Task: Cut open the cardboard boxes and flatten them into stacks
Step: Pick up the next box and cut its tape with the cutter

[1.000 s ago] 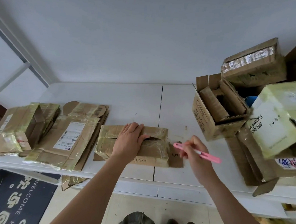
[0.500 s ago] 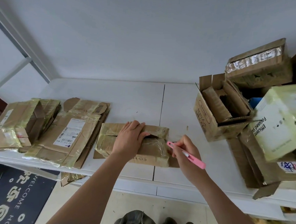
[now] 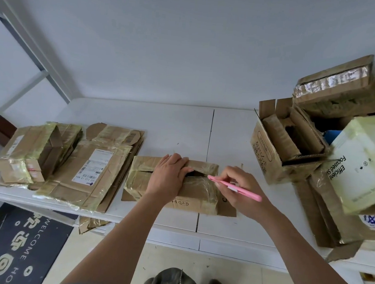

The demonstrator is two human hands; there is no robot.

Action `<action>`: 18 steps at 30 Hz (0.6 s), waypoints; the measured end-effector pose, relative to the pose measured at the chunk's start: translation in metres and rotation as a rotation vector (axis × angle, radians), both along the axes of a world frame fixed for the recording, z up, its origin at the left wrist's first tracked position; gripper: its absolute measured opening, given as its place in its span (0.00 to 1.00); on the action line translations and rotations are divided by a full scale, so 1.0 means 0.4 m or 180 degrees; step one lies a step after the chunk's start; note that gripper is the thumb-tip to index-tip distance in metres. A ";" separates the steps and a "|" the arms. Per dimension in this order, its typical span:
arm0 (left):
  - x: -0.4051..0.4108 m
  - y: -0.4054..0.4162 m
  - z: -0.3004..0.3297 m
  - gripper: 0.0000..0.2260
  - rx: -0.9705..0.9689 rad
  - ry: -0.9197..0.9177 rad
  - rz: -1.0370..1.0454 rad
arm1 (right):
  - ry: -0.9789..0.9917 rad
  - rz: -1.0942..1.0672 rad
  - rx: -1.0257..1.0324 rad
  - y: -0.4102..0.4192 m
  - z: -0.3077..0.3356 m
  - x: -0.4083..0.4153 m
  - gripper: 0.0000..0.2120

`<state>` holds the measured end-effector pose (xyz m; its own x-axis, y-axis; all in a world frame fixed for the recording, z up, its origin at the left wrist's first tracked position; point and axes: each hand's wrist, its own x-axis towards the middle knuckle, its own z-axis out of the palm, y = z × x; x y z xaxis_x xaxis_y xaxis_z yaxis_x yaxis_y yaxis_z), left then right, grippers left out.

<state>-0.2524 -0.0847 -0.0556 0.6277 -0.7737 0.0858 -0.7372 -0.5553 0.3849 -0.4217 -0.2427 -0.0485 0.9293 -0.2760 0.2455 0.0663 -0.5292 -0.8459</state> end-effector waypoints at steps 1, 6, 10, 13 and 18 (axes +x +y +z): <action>0.002 0.000 -0.002 0.16 -0.0015 -0.0005 -0.0016 | 0.0007 0.0089 -0.0288 -0.007 -0.002 0.006 0.04; -0.001 0.003 -0.001 0.20 0.0017 -0.0055 -0.0061 | 0.0074 0.0428 -0.1112 -0.040 -0.003 0.010 0.05; -0.006 0.003 0.004 0.29 0.0013 -0.0075 -0.0095 | 0.0065 0.0529 -0.1204 -0.049 0.007 0.004 0.10; -0.002 0.004 0.005 0.27 0.0057 -0.0030 -0.0117 | 0.0164 0.0502 -0.1092 -0.050 0.024 0.003 0.19; 0.001 0.007 0.005 0.31 -0.0031 -0.0044 -0.0116 | 0.0196 0.0339 -0.0848 -0.060 0.020 -0.006 0.13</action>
<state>-0.2518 -0.0820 -0.0537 0.5977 -0.7952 0.1019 -0.7622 -0.5243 0.3798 -0.4241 -0.2668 -0.0404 0.9649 -0.1094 0.2386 0.0864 -0.7260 -0.6823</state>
